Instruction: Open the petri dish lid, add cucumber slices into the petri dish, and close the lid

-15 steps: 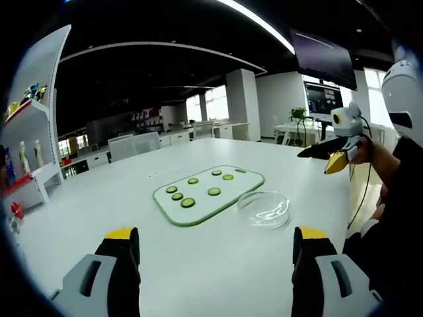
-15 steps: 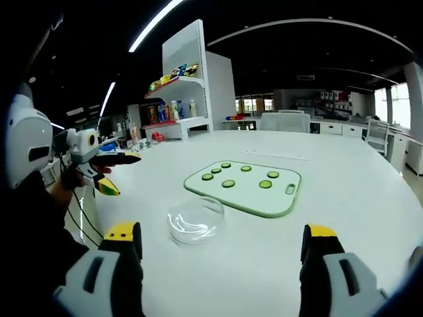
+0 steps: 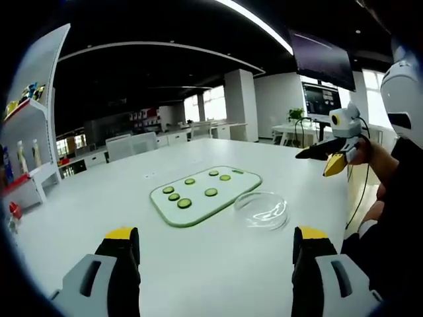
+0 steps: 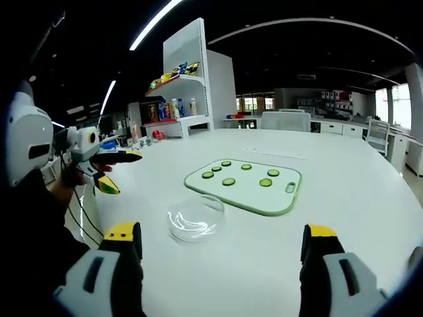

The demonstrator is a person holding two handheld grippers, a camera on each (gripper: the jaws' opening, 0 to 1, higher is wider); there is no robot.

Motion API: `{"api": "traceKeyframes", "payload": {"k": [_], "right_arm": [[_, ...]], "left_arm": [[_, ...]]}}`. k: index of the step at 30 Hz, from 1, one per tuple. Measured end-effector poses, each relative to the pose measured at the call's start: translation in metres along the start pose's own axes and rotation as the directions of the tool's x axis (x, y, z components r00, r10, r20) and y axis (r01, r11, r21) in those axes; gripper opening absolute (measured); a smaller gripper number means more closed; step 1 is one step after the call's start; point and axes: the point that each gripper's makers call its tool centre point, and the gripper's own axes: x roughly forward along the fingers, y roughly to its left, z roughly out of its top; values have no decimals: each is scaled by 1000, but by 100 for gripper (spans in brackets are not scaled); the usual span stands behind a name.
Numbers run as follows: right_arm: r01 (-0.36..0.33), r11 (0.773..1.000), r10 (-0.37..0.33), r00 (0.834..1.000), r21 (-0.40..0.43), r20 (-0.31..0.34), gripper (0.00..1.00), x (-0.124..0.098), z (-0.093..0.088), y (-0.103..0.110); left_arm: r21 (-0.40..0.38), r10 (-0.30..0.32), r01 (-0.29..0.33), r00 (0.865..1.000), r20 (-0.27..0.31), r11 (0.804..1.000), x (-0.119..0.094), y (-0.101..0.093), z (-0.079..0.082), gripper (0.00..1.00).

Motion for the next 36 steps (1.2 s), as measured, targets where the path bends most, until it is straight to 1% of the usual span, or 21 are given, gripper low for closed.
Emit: {"api": "traceKeyframes", "payload": {"k": [14,19,21,24,28,30,33,36], "right_arm": [[6,1000,-6,1000,1,-3,97,0,-2,-3],[7,1000,-7,1000,0,-5,97,1,-3,-5],[5,1000,-5,1000,0,-3,97,1,-2,-5],[3,1000,-3,1000,-1,-6,97,2,-3,-6],[0,1000,0,1000,-5,-19,97,6,-6,-9],[-4,1000,4,1000,-8,-22,97,8,-8,-10],[-8,1000,8,1000,-8,-26,97,11,-12,-14],[-3,1000,3,1000,14,-26,95,13,-15,-22]], "left_arm": [[-3,3,-3,1000,-5,1000,0,2,-3,95],[19,-20,20,1000,-1,1000,1,0,-4,95],[23,-14,14,1000,-3,1000,2,4,-5,95],[6,-7,7,1000,-2,1000,1,9,-5,95],[-13,-42,42,999,33,999,2,7,1,92],[1,-55,55,997,48,998,5,6,3,92],[4,-62,62,997,53,998,11,8,2,92],[-5,-105,106,992,73,994,16,1,3,91]]}}
